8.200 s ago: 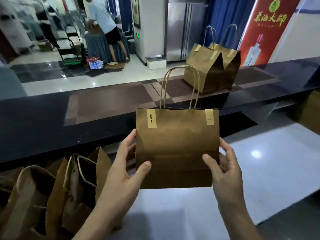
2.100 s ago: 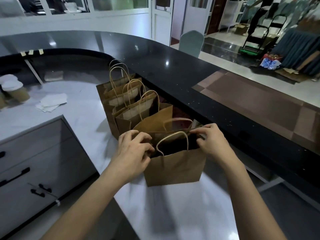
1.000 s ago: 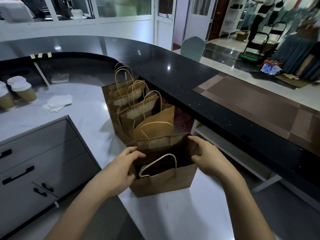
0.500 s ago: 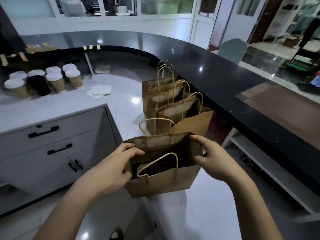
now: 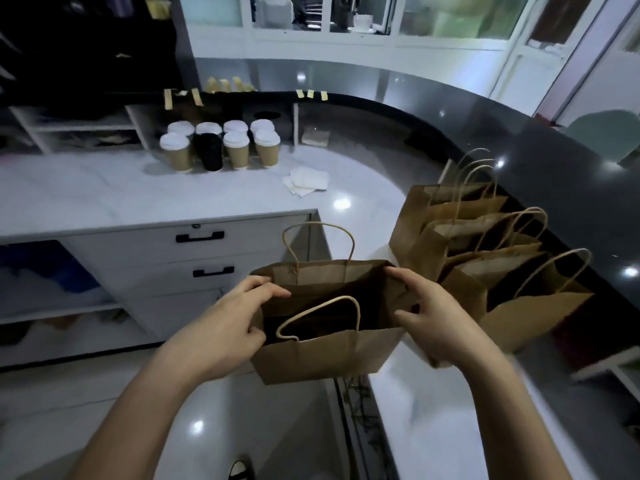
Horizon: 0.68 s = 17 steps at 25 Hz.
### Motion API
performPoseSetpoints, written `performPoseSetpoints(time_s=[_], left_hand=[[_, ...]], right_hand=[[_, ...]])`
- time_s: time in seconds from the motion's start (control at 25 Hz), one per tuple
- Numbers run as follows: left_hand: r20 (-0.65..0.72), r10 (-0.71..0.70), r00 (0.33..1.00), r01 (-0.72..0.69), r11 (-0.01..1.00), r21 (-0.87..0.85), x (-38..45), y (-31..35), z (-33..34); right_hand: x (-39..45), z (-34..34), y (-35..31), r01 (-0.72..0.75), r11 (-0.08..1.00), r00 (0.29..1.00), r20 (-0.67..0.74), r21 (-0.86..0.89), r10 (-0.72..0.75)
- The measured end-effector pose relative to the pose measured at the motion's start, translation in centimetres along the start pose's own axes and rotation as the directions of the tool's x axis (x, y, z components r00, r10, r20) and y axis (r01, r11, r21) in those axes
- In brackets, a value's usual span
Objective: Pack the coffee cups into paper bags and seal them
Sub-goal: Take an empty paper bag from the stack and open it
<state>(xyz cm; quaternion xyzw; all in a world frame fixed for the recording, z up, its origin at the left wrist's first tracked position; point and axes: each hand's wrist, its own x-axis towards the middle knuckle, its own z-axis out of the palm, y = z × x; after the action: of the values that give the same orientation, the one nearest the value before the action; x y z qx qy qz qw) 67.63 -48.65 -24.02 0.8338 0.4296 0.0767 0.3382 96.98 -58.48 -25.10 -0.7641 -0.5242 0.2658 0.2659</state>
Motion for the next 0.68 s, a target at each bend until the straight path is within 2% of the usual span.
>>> performPoseSetpoints(time_s=[0.24,0.68], left_hand=[[-0.075,-0.096,0.993,0.095,0.995,-0.010,1.1,-7.2,-6.2],[-0.172,-0.155,0.973,0.149,0.988,-0.044,2.4,-18.8,-15.7]], right_hand=[[7.7,4.8,-6.8,0.099,0.995,0.994,0.054,0.000,-0.099],[17.2,13.4,-17.9,0.184,0.982,0.977,0.114,-0.033,-0.179]])
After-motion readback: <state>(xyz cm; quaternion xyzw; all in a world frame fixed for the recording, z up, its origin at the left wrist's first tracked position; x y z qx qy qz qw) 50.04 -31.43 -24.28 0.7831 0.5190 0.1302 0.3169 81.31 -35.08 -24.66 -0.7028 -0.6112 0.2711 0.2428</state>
